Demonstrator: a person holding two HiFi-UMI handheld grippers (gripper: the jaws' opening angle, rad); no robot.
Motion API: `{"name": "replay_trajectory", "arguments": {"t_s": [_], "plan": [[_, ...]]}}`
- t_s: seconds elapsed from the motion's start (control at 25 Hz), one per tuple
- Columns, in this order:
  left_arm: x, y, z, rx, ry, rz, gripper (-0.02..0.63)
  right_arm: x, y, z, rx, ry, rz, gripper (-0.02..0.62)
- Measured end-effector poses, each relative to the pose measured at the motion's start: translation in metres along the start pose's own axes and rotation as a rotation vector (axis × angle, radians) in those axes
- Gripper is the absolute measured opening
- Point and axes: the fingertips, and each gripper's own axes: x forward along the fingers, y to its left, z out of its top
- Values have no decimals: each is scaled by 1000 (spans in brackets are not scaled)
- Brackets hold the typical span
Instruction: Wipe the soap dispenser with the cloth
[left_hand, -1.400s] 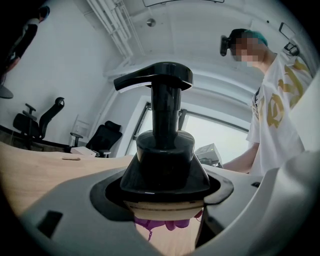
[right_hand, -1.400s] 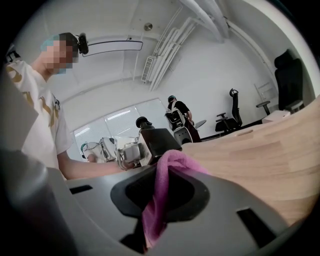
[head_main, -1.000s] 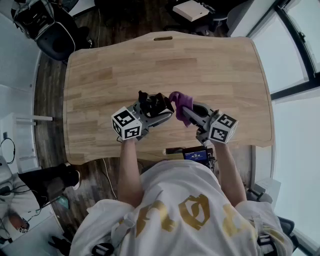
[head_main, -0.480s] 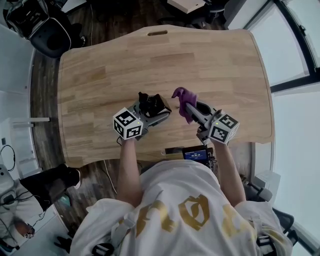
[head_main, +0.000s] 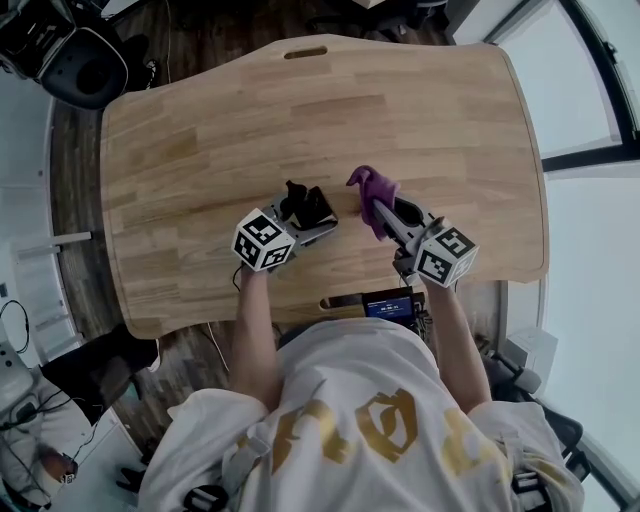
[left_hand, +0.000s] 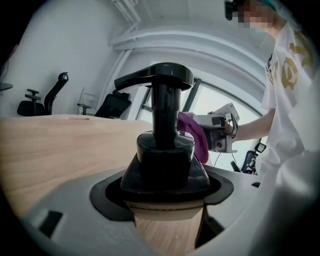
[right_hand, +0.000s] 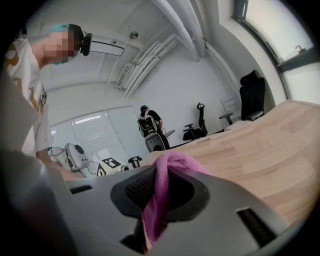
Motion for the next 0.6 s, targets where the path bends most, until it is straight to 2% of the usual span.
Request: {"name": "replay_trajectory", "arguments": {"t_s": [0.28, 0.52, 0.6], "plan": [[22, 18, -19, 31, 95, 12, 345, 9, -20, -7, 22, 29, -14, 51], [30, 24, -35, 153, 212, 11, 345, 14, -26, -11, 37, 35, -24, 51], [32, 24, -36, 175, 221, 12, 345, 14, -25, -10, 36, 36, -23, 51]]}}
